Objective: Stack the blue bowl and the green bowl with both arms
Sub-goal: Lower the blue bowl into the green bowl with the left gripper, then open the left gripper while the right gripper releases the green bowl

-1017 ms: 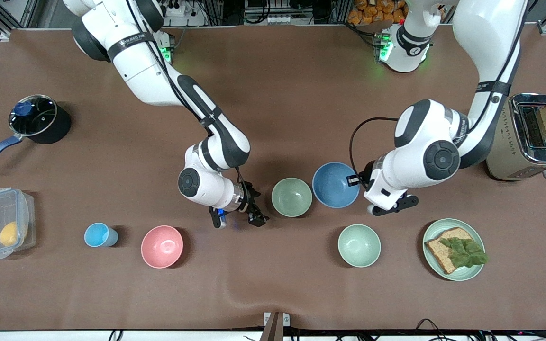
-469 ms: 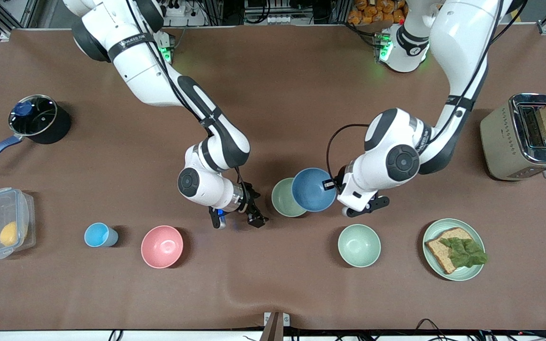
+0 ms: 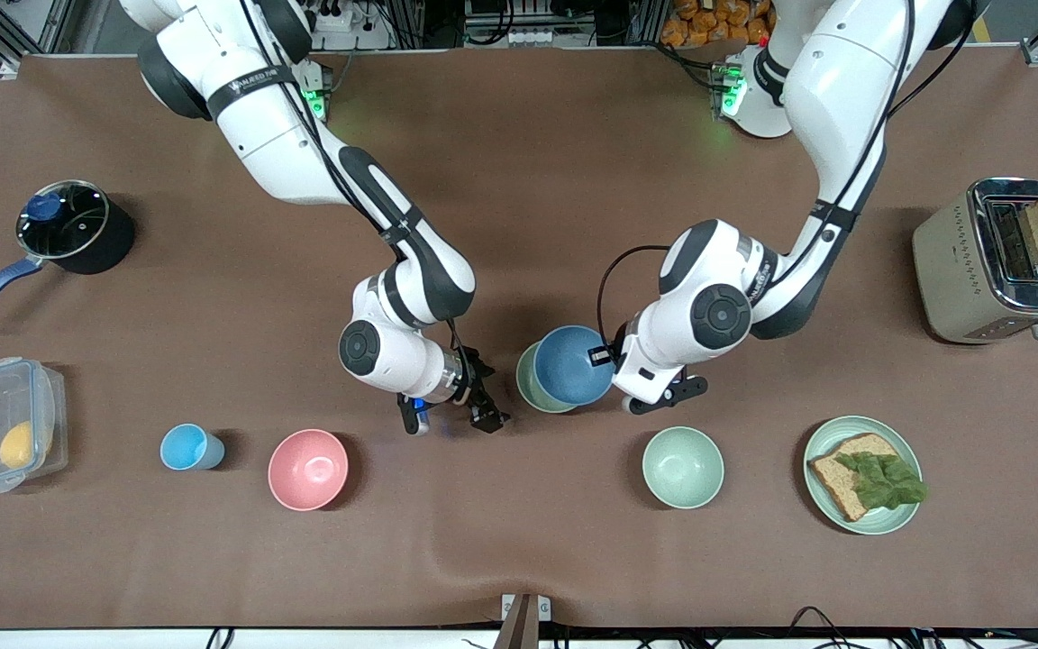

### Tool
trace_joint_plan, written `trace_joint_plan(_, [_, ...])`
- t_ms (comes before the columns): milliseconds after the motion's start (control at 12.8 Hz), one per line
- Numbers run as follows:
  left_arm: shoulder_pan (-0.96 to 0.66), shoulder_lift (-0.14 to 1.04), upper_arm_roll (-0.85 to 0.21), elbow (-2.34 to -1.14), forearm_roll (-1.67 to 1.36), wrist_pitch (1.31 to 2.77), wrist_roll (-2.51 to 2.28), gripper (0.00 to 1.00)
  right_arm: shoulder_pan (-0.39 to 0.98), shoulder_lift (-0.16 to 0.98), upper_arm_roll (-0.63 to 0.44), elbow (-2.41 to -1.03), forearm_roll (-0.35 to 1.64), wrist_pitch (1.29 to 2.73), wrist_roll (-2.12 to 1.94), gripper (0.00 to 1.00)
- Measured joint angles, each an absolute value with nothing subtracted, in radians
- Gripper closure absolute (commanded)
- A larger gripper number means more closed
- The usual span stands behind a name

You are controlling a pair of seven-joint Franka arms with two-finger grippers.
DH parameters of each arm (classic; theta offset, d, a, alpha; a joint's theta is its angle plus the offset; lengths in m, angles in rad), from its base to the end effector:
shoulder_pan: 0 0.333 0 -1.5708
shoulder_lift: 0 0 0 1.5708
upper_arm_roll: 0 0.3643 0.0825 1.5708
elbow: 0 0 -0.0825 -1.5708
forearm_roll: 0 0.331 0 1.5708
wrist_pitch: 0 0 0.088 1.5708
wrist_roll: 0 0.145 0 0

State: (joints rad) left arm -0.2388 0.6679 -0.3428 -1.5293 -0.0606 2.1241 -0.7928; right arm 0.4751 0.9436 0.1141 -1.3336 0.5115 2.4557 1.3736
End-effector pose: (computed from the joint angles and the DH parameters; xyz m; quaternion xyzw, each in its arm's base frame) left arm 0.5927 -0.3439 0.3111 0.9794 0.1526 -0.0977 0.0888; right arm 0.6419 0.4140 0.2071 -0.7986 0.5539 0.1356 0.1923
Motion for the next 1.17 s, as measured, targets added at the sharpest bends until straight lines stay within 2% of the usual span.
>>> trace_joint_plan(1173, [-0.28, 0.731, -0.339, -1.527, -0.023, 2.221, -0.809, 1.0, 0.475, 0.944, 0.114, -1.347, 0.511, 2.478, 1.374, 0.0])
